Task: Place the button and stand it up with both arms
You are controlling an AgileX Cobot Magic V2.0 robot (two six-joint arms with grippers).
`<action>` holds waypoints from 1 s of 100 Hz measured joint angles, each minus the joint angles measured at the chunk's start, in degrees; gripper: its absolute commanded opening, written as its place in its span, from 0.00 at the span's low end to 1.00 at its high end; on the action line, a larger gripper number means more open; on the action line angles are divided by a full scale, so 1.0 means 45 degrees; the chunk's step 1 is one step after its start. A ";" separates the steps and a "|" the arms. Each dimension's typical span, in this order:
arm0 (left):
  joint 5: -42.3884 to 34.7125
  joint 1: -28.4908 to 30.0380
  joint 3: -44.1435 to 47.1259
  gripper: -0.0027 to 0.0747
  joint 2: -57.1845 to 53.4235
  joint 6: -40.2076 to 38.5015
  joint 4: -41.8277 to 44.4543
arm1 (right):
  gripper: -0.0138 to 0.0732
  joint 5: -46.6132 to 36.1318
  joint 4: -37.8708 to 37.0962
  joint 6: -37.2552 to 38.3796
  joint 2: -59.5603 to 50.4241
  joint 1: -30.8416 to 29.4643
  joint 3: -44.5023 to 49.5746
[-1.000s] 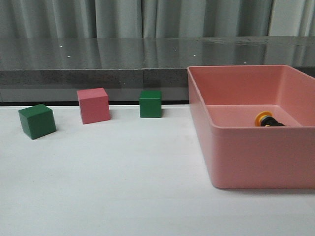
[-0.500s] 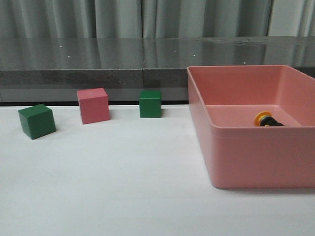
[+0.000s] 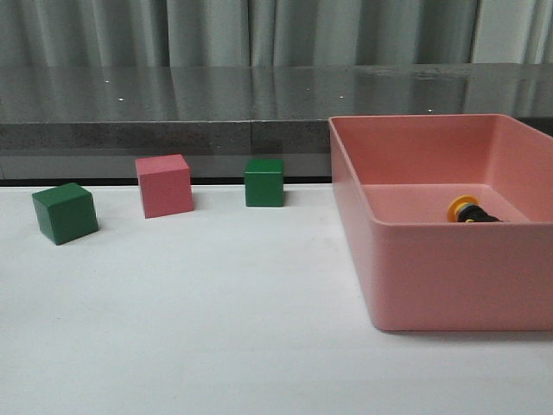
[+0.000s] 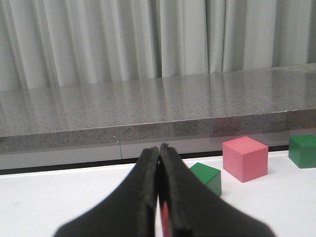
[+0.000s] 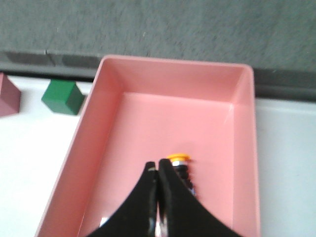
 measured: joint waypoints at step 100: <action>0.0000 0.0000 0.0000 0.01 0.0000 0.0000 0.0000 | 0.88 0.2205 -0.0916 -0.0726 0.6868 0.0300 -0.2839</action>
